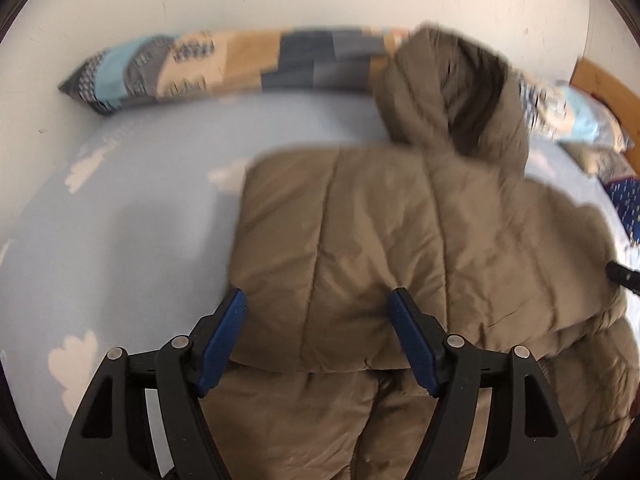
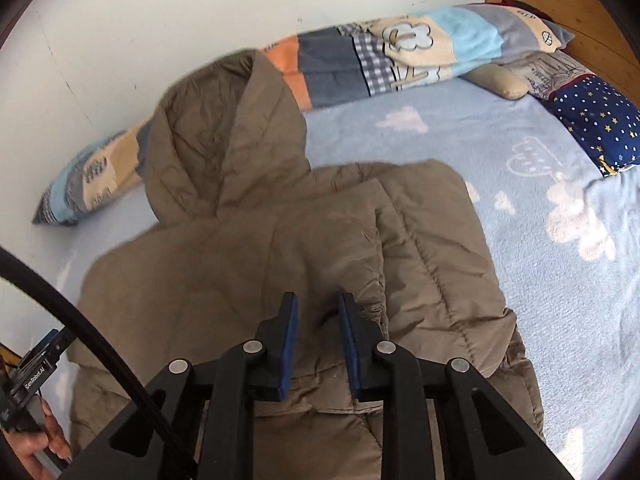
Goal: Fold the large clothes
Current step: 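Open the left gripper to release the sleeve while the right gripper pinches and smooths the fold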
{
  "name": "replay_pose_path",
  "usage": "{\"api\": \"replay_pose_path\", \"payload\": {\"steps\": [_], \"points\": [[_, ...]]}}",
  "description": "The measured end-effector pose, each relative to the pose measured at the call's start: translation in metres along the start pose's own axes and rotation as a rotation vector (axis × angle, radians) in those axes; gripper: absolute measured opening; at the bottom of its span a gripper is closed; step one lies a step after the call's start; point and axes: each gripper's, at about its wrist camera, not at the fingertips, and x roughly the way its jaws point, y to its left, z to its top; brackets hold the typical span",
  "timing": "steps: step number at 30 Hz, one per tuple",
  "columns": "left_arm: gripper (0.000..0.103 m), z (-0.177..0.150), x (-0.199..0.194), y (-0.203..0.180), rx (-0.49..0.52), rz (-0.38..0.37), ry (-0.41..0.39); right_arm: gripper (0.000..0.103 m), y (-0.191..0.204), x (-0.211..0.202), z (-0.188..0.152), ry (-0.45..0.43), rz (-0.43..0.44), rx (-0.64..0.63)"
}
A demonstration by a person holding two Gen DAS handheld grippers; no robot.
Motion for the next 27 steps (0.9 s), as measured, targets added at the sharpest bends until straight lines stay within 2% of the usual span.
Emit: {"api": "replay_pose_path", "payload": {"steps": [2, 6, 9, 14, 20, 22, 27], "points": [[0.080, -0.003, 0.006, 0.004, -0.028, -0.001, 0.028, 0.022, -0.002, 0.009, -0.002, 0.044, -0.017, -0.004], [0.082, -0.007, 0.017, 0.010, -0.040, -0.015, 0.076, 0.021, -0.004, 0.021, -0.010, 0.096, -0.037, -0.025], [0.082, -0.008, 0.015, 0.007, -0.029, 0.000, 0.060, 0.022, -0.009, 0.029, -0.014, 0.114, -0.030, -0.014], [0.082, -0.002, -0.012, -0.001, -0.011, 0.028, -0.036, 0.022, -0.005, 0.020, -0.010, 0.095, -0.036, -0.017], [0.082, 0.001, -0.042, -0.023, 0.066, 0.057, -0.168, 0.022, 0.020, -0.016, -0.009, -0.036, -0.001, -0.086], [0.082, 0.000, -0.044, -0.028, 0.092, 0.060, -0.188, 0.022, 0.029, -0.019, -0.011, -0.051, 0.038, -0.111], [0.082, -0.004, -0.042, -0.040, 0.139, 0.063, -0.189, 0.022, 0.042, -0.014, -0.017, -0.022, 0.061, -0.153]]}}
